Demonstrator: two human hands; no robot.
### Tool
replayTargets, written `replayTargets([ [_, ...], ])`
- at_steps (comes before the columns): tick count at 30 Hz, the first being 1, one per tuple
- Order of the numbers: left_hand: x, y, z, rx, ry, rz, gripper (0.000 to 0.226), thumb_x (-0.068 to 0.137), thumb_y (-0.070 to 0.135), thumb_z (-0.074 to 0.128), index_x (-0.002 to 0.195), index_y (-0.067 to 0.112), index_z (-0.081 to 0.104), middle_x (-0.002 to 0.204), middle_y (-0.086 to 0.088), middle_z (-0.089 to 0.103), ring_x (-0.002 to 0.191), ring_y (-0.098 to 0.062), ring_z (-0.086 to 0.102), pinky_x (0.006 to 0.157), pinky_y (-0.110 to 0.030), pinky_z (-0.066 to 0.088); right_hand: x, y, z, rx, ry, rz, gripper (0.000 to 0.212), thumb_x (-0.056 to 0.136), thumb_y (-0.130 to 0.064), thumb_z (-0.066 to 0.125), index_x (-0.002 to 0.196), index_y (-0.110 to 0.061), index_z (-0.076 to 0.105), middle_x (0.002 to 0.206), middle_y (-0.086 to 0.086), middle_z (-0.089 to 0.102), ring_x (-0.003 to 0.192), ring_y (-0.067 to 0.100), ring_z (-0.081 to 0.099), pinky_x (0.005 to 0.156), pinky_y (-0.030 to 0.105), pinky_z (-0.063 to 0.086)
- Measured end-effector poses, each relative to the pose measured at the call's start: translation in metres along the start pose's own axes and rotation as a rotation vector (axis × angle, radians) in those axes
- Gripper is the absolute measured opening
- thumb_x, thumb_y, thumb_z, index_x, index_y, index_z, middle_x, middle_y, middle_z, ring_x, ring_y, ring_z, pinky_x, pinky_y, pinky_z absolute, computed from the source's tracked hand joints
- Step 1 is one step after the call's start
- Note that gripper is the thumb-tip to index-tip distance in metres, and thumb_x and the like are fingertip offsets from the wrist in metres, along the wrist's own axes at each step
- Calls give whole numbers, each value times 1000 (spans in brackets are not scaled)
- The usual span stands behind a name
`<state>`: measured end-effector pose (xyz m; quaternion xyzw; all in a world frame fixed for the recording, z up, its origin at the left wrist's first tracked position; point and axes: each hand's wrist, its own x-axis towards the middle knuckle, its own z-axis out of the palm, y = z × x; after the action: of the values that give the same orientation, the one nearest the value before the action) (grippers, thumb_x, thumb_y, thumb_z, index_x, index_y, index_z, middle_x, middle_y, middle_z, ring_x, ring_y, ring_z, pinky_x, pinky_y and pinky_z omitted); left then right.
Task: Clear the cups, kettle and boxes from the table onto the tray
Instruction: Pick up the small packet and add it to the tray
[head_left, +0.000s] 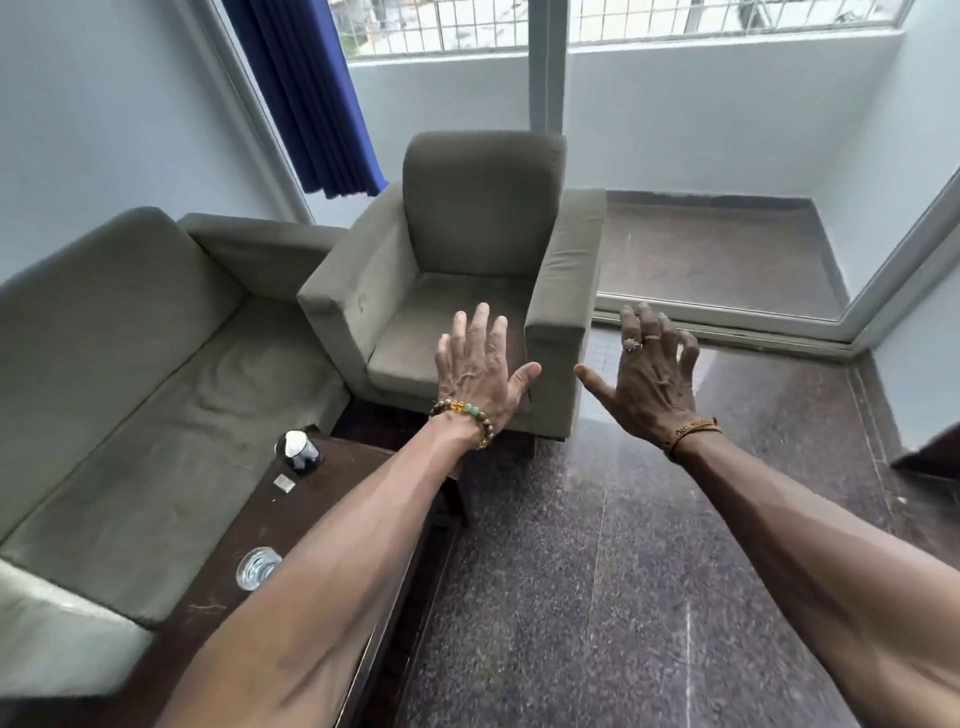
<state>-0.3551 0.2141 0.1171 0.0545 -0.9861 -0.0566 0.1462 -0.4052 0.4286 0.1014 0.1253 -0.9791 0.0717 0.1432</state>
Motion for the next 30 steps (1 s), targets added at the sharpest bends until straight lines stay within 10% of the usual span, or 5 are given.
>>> replayTargets([
  [30,119,-206,21,122,39,-424,82,86,63,48,150,17,25,161,-8,8,148,-32,6,116,-52,14,221,-184,93,123,-93,-443,92,90,-67,50,156,-10,24,162,13,23,149,35,21,117,53,13],
])
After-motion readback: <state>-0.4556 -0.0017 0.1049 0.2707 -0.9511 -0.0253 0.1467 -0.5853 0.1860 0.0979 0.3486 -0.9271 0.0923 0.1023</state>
